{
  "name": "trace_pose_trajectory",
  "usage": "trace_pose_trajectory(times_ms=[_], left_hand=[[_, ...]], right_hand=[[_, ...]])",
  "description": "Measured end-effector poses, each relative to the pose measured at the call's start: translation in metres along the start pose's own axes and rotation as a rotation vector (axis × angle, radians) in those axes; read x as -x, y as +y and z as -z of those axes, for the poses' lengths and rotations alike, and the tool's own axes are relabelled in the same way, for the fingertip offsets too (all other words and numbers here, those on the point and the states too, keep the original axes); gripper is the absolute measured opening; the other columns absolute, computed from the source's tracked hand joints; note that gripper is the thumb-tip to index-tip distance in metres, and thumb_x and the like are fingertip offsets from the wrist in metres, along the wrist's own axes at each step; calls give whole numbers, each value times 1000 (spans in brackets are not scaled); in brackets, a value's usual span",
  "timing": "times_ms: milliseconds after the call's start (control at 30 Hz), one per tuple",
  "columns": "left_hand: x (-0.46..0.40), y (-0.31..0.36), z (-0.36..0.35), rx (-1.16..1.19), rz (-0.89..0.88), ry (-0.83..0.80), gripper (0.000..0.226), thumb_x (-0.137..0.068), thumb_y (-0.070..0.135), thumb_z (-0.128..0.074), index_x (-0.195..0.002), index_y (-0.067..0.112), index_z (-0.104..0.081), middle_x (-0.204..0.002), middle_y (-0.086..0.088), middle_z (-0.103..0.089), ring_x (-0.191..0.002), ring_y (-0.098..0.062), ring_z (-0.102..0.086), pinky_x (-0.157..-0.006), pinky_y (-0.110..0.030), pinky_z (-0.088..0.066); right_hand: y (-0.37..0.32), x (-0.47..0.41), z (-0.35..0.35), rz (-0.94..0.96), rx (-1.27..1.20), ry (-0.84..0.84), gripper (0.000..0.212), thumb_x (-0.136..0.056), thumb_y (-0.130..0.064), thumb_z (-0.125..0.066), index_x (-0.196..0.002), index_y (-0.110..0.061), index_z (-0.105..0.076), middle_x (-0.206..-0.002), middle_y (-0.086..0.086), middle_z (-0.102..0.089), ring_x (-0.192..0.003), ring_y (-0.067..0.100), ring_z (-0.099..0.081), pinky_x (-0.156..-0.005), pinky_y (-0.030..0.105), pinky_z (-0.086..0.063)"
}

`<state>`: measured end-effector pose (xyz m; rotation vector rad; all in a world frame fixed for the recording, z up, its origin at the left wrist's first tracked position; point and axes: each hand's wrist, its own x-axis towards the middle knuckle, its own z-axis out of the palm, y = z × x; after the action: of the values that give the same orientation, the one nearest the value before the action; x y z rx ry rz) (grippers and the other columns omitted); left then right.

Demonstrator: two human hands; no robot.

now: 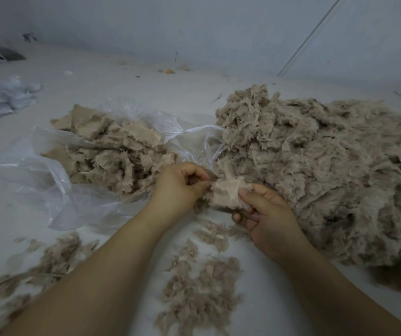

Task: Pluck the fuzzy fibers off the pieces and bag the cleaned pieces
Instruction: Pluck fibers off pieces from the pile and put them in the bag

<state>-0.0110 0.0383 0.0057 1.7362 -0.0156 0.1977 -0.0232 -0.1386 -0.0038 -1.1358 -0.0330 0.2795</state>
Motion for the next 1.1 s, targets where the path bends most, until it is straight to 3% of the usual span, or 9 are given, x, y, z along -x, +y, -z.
trace_pose_trajectory(times_ms=[167,233,300,400,500,600,867,967,1100], left_hand=[[-2,-6,0,-185,-59,14,33,-93,0,-59,-81,27,-75,-56,19,-65,-44,2,-57,-44,-11,-41],[-1,-5,1,-254,-78,12,30,-93,1,-58,-87,22,-77,-61,20,-67,-43,5,-56,-43,-8,-40],[-1,-3,1,-306,-76,25,27,-93,-1,-55,-96,15,-77,-76,9,-72,-43,6,-55,-44,-9,-40],[3,4,-1,-124,-66,29,27,-95,0,-52,-94,15,-75,-82,0,-72,-42,6,-54,-43,-7,-39],[8,8,-3,15,-42,-136,4,-89,18,-70,-89,15,-73,-69,5,-69,-45,3,-56,-42,-11,-41],[12,4,-4,-5,60,-270,16,-79,17,-80,-86,11,-66,-67,-5,-68,-41,-9,-54,-36,-18,-39],[5,6,7,218,74,-146,27,-98,11,-56,-71,7,-60,-53,-9,-54,-30,-18,-42,-32,-18,-30],[8,8,5,159,88,-213,28,-98,15,-56,-72,9,-63,-49,-8,-52,-27,-17,-36,-34,-16,-26],[10,9,2,202,100,-266,23,-100,14,-53,-78,8,-59,-48,-9,-50,-27,-18,-34,-35,-16,-23]], right_hand=[[2,-1,2,3,-35,15,28,-94,-8,-57,-77,-15,-78,-57,-2,-60,-51,7,-55,-50,22,-50],[3,-2,3,-2,-55,38,12,-84,-11,-64,-82,-11,-75,-52,-4,-56,-47,6,-50,-49,23,-50],[4,-3,4,-10,-74,44,21,-73,-17,-68,-91,-5,-70,-50,-5,-54,-43,5,-47,-49,24,-49],[5,-4,6,-3,-75,32,21,-73,-17,-68,-90,-6,-70,-53,-2,-57,-46,6,-51,-49,24,-50],[5,-3,5,18,-47,-12,14,-82,-15,-63,-81,-13,-77,-60,1,-63,-52,8,-57,-50,23,-51],[4,-3,4,28,-34,-41,17,-78,-19,-64,-83,-15,-79,-70,6,-68,-58,11,-62,-51,22,-51],[3,-4,2,18,-44,14,34,-99,-11,-50,-75,-16,-74,-51,-4,-41,-42,4,-40,-54,25,-48],[3,-4,2,4,-80,25,21,-93,-28,-60,-89,-9,-68,-51,-3,-45,-41,4,-46,-52,25,-49],[4,-2,0,37,55,-11,16,-74,-32,-69,-76,-19,-78,-69,5,-63,-58,8,-58,-53,21,-51]])
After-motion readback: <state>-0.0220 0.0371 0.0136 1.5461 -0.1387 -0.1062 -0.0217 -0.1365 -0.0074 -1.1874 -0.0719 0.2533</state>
